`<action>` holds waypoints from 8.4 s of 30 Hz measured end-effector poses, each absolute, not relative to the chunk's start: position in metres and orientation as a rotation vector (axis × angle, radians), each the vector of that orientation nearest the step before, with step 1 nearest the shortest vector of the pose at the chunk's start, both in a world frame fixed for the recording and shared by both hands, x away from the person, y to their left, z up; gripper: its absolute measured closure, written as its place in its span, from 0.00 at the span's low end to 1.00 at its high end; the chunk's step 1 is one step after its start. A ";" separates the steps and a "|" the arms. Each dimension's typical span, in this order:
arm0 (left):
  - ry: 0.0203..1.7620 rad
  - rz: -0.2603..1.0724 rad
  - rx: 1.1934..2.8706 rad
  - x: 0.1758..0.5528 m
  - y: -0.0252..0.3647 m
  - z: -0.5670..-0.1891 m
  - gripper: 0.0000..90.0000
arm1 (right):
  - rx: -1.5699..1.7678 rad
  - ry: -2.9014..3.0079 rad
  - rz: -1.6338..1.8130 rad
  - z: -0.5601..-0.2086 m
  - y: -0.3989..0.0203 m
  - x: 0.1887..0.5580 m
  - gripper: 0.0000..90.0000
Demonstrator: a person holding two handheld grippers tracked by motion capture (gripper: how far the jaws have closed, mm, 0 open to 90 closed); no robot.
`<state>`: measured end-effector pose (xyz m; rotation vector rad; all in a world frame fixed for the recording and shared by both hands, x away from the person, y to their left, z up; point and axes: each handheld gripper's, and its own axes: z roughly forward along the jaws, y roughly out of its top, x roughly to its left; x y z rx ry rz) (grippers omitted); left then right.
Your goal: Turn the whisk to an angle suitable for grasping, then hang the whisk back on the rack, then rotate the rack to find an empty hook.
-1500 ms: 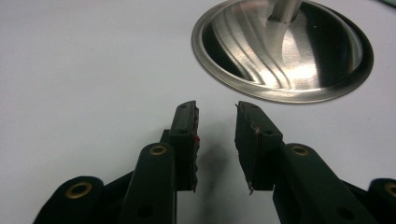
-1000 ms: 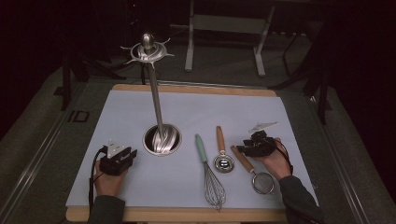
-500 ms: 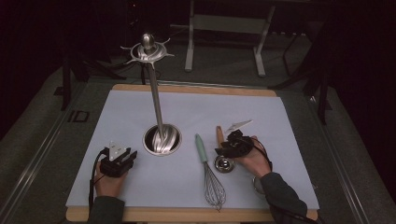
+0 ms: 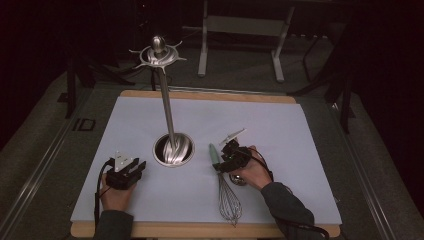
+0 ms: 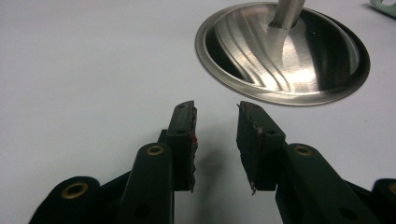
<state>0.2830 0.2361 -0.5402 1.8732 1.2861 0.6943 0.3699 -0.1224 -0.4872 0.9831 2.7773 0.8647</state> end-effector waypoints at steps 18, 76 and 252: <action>1.286 0.692 1.862 0.282 0.237 -0.540 0.75 | 1.075 2.845 0.711 -0.506 -0.105 0.376 0.54; 1.292 0.698 1.850 0.282 0.238 -0.540 0.74 | 1.117 3.052 0.833 -0.487 -0.087 0.367 0.77; 1.270 0.679 1.739 0.280 0.246 -0.537 0.78 | 0.829 2.317 1.551 -0.339 -0.158 0.378 0.66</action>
